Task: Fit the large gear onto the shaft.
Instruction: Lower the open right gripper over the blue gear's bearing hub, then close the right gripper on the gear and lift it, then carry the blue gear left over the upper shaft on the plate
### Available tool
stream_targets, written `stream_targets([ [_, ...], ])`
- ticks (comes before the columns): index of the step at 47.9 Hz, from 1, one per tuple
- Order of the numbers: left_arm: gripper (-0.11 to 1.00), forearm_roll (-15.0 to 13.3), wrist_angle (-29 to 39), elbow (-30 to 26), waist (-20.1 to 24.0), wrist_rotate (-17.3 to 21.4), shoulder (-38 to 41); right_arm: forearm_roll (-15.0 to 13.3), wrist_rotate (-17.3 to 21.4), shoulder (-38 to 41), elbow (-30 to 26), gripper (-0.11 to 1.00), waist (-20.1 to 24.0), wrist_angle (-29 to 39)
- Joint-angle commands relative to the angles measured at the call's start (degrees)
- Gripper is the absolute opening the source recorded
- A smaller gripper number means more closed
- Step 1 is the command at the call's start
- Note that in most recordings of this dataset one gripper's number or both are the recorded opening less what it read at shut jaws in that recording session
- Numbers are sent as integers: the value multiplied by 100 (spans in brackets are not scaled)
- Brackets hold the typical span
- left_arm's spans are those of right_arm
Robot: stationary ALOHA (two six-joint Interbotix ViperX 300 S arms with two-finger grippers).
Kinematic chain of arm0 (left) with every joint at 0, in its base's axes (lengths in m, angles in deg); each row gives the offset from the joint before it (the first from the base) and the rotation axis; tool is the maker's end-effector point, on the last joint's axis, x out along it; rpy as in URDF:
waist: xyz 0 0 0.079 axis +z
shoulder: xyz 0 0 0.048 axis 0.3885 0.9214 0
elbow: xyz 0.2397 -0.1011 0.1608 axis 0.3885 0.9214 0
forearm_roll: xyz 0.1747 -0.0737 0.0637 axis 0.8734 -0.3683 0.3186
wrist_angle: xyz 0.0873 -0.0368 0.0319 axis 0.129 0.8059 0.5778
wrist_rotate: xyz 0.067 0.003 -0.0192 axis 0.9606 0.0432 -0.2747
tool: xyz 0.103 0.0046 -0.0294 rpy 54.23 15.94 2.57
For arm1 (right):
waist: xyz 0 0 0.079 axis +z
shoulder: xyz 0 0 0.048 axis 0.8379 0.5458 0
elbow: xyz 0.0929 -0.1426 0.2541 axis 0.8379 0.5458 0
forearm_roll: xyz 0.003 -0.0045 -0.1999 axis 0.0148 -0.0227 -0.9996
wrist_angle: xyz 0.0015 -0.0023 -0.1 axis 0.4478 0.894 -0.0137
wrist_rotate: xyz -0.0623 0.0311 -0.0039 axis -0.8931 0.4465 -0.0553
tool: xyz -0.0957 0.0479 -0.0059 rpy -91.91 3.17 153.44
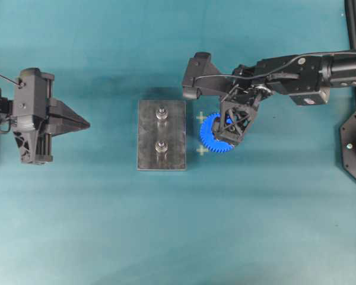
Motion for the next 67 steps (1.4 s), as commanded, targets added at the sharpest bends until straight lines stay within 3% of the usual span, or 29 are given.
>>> stream_targets([
  [1,0,18,-44,-167,9,9,62,-9,-62,-35,-53,81,18,18],
  [20,0,18,-343,-272,9,9,352,-53,9,176,-97,78,18,246],
  [24,0,18,-448,-272,9,9,396,-53,18,167,-114,72,26,246],
  [29,0,18,-536,-272,9,9,431,-53,18,149,-114,49,26,255],
  [41,0,18,-571,-290,-9,-35,492,-53,62,-105,-343,49,35,308],
  [56,0,18,-598,-413,-35,-44,694,-44,264,-378,-1503,49,62,1582],
  [67,0,18,-817,-519,-70,-79,914,-44,211,0,-2540,49,62,1811],
])
